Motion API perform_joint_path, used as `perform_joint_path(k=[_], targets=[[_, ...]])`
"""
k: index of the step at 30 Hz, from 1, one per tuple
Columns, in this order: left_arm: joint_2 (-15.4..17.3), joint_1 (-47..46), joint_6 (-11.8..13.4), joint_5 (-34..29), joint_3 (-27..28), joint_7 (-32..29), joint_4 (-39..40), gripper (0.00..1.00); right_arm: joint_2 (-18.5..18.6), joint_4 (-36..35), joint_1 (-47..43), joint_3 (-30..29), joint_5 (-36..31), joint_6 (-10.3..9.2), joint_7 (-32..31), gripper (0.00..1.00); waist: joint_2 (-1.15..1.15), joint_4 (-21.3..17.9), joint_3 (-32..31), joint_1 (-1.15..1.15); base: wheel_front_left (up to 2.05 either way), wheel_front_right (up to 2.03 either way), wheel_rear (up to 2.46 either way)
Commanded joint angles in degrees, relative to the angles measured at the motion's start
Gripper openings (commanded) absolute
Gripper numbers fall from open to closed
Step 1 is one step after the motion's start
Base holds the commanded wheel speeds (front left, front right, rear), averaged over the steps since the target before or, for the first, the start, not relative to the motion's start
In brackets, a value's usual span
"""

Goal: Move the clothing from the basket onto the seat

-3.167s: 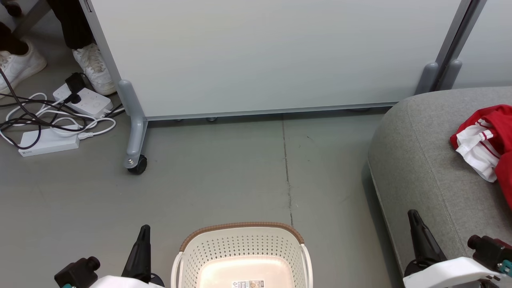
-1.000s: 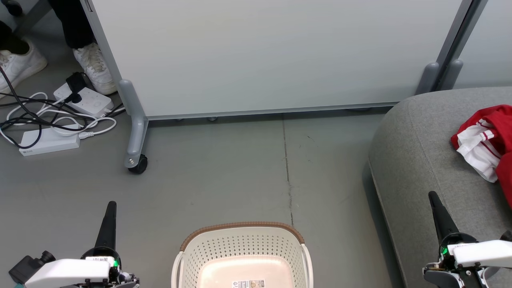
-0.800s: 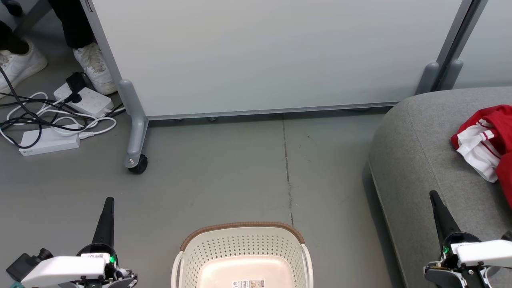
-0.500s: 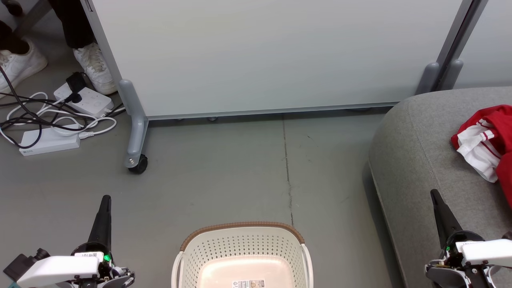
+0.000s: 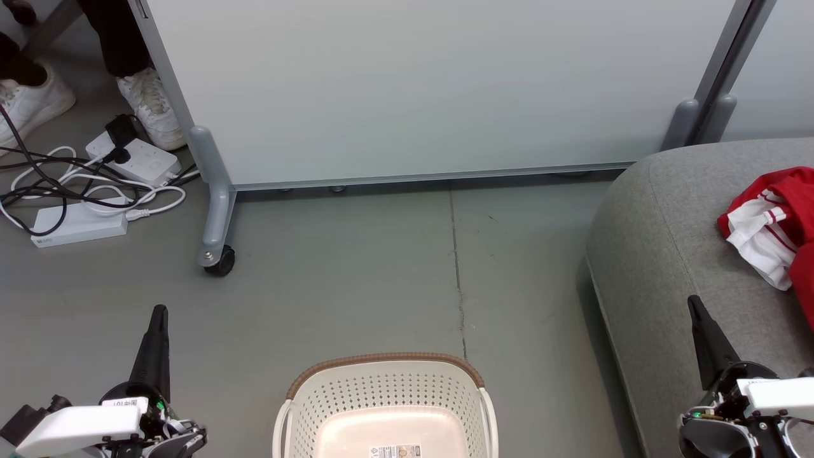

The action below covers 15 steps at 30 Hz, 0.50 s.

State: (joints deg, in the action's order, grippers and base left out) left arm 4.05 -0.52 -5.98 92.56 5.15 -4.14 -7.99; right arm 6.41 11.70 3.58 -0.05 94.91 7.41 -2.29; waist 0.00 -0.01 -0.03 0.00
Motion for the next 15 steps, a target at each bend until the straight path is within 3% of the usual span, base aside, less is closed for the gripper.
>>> perform_joint_path(k=[1,15], targets=[[0.2,-1.1,-0.2,1.1,0.5,-0.5,0.3,0.00,0.5,-0.4,0.6,-0.4,1.4,0.14,-0.4,0.00,0.00,0.0,0.0,0.00,0.00,0.00,0.00],[0.1,-1.1,-0.3,1.8,0.7,-0.7,0.4,0.00,0.5,-0.4,0.7,-0.4,2.2,0.14,-0.6,0.00,0.00,0.0,0.0,0.00,0.00,0.00,0.00]])
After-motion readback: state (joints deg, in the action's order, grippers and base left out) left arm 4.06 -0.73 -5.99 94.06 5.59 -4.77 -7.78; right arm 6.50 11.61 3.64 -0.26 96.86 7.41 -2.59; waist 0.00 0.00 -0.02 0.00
